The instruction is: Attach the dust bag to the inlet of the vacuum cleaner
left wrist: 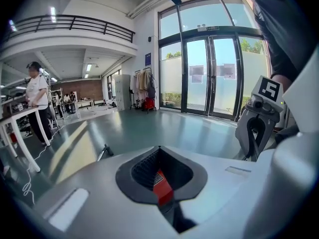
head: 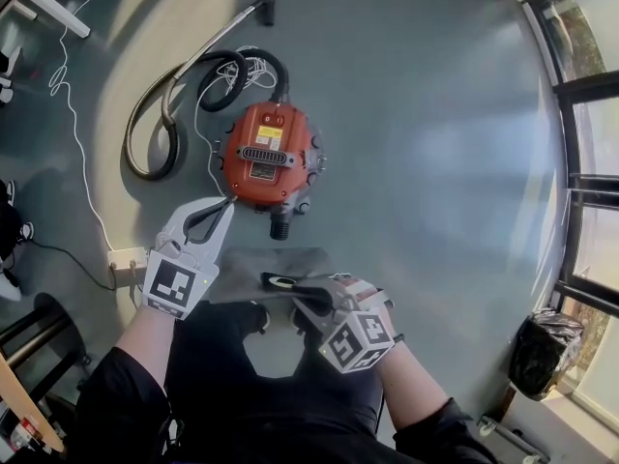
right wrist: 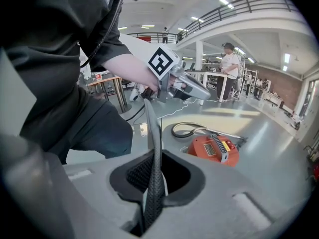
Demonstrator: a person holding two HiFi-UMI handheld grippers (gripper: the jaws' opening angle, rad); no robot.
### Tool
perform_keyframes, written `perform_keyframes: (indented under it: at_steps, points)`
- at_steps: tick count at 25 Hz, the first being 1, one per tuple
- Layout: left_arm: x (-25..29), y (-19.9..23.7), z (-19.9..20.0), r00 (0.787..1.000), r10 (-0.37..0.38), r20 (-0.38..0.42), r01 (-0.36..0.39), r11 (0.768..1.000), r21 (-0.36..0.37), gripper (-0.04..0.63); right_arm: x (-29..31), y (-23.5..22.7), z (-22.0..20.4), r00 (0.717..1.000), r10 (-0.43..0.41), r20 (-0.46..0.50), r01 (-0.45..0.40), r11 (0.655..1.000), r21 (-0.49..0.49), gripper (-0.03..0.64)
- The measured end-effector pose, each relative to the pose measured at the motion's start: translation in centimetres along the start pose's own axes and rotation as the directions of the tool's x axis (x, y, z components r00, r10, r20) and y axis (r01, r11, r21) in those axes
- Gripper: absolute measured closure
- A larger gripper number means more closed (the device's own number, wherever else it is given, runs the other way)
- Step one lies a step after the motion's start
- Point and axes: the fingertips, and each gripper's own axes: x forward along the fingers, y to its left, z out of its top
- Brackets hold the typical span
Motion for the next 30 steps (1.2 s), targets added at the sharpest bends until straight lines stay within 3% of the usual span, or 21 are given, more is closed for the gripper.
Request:
perform_keyframes:
  at_steps: [15, 30]
  points:
    - [7.1, 0.9, -7.9, 1.0, 0.005, 0.025, -0.005, 1.0, 0.011, 0.58, 6.7, -1.2, -5.6, 0.999, 0.032, 0.018, -0.031, 0.999, -0.034, 0.6]
    - [11.7, 1.8, -13.4, 0.998, 0.001, 0.064, -0.007, 0.995, 0.097, 0.58, 12.1, -1.6, -10.1, 0.999, 0.043, 0.029, -0.041, 0.997, -0.07, 0.599]
